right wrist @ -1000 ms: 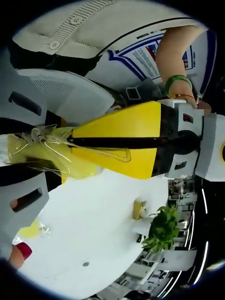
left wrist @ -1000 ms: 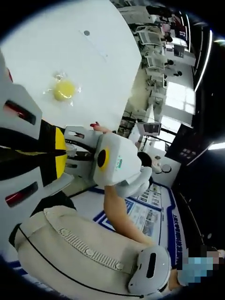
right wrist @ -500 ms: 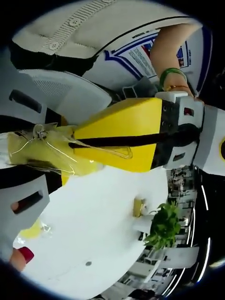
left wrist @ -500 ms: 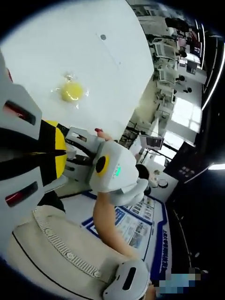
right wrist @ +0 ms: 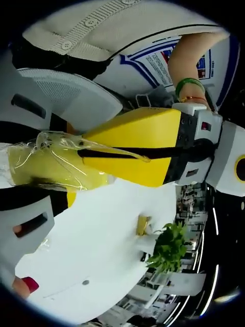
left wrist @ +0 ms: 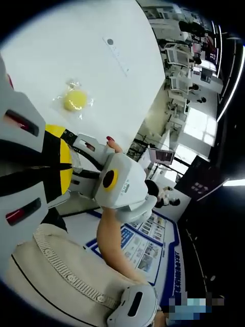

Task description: Compare the silicone blocks by pressing each to a similar depth, holding the contact briefly, and releasing to observe deformation and rebound differences across the visible hardness samples.

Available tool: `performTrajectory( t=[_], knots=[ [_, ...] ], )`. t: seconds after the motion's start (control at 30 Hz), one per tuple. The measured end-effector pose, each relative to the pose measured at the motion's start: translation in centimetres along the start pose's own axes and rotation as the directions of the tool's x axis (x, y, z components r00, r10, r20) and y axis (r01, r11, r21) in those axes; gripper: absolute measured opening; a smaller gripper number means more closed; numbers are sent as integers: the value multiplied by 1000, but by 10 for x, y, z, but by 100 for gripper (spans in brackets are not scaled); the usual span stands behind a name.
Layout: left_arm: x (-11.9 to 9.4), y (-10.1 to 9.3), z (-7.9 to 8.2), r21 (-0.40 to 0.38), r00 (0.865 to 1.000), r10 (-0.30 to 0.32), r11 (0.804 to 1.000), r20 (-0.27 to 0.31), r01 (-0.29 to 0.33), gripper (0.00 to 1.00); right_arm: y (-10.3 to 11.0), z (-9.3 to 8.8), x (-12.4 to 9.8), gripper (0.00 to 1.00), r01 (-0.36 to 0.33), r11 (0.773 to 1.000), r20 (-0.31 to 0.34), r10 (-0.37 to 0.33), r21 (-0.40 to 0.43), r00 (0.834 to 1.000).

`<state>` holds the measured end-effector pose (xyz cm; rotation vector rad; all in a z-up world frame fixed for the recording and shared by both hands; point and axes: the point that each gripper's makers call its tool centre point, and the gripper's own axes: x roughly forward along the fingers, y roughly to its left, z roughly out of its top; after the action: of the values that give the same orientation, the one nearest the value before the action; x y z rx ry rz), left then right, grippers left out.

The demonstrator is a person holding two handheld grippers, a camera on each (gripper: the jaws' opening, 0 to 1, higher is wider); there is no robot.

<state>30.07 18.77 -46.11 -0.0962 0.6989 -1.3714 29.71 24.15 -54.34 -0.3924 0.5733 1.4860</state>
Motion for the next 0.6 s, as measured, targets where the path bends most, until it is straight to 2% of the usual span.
performTrajectory(
  t=[0.6],
  knots=[
    [-3,-3,-3,-12,1000,-15,1000,2,15,0,2,1,2,28,-19,1000,2,19,2,1000]
  ],
)
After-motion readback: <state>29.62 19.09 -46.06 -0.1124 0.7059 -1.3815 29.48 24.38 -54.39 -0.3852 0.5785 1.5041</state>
